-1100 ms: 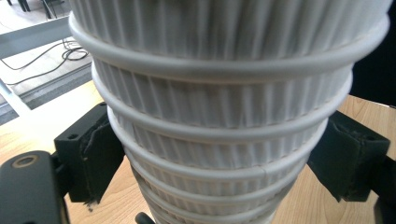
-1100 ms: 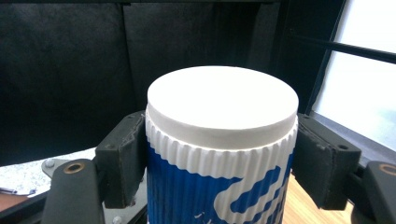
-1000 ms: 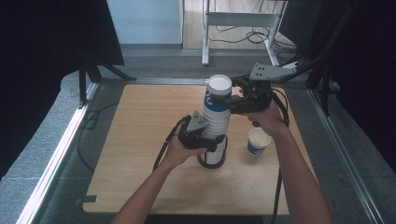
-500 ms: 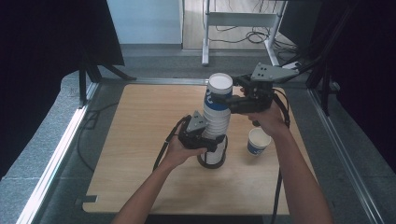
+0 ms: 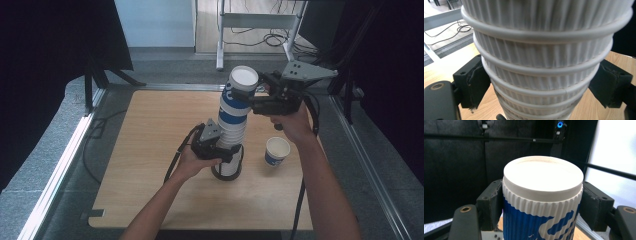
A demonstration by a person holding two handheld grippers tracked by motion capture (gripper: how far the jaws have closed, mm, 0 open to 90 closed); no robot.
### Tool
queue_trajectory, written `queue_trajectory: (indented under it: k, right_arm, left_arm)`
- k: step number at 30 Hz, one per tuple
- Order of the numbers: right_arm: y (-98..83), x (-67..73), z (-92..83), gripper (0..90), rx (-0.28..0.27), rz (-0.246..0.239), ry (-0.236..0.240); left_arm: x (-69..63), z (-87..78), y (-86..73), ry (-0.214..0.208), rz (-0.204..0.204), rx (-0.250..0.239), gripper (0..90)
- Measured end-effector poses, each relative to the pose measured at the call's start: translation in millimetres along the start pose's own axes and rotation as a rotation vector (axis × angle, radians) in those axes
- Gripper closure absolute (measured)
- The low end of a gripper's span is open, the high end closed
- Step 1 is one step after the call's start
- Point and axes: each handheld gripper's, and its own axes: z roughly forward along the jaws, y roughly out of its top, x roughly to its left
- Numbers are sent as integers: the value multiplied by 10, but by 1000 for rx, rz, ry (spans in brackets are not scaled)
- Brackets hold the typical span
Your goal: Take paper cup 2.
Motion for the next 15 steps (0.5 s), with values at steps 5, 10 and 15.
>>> queue_trajectory:
  k: [5, 10, 15]
  right_arm:
    - [117, 61, -89, 280, -32, -21, -12]
    - [170, 67, -173, 280, -63, -16, -10]
    - [206, 70, -277, 280, -76, -20, -24]
  left_arm:
    - [4, -8, 1, 0, 5, 6, 122]
    - [9, -11, 1, 2, 4, 6, 122]
    - [11, -8, 3, 4, 5, 6, 122]
